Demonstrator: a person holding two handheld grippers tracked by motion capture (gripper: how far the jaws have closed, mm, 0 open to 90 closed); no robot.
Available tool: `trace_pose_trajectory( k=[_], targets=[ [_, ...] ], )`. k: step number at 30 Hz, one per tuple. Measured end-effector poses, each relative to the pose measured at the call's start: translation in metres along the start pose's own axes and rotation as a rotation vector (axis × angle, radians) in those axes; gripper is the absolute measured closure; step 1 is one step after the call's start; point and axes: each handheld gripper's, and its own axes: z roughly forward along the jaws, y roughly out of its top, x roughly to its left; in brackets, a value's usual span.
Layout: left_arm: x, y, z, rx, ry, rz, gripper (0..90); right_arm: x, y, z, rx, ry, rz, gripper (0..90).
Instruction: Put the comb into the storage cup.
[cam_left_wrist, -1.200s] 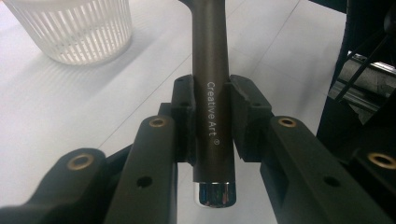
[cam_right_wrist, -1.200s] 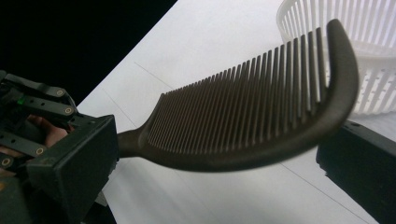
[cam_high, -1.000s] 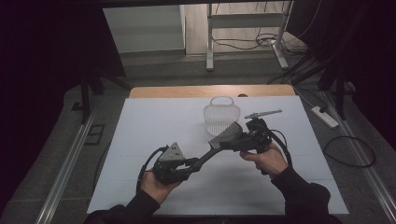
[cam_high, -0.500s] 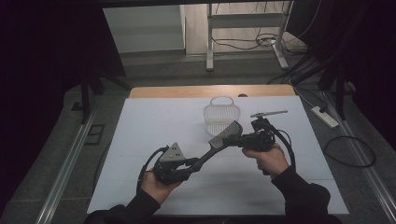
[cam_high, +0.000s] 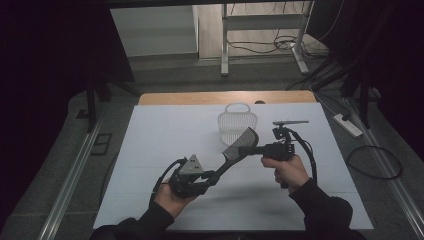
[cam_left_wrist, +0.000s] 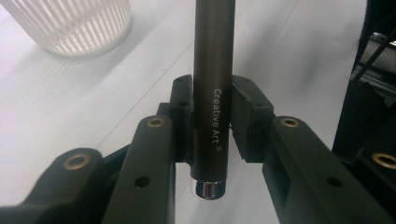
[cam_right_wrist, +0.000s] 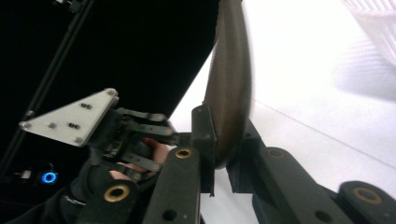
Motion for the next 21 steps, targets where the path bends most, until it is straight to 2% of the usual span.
trace_pose_trajectory(
  k=[2,4,10,15,21],
  targets=[
    [0.000,0.000,0.001,-0.003,0.003,0.003,67.6,0.001,-0.001,0.001,0.004,-0.006,-0.007,83.2],
    [0.000,0.001,0.000,-0.010,0.009,0.005,58.2,0.002,-0.001,0.001,0.002,-0.025,-0.021,83.2],
    [0.001,-0.001,0.003,0.005,0.031,-0.003,38.5,0.003,0.000,-0.003,-0.031,-0.027,-0.052,83.2],
    [0.008,-0.002,0.002,-0.017,0.000,-0.044,21.9,0.005,-0.001,-0.004,-0.038,-0.045,-0.104,83.1],
    [0.017,-0.005,-0.001,-0.034,-0.031,-0.090,11.2,0.006,-0.002,-0.004,-0.042,-0.065,-0.143,83.1]
  ],
)
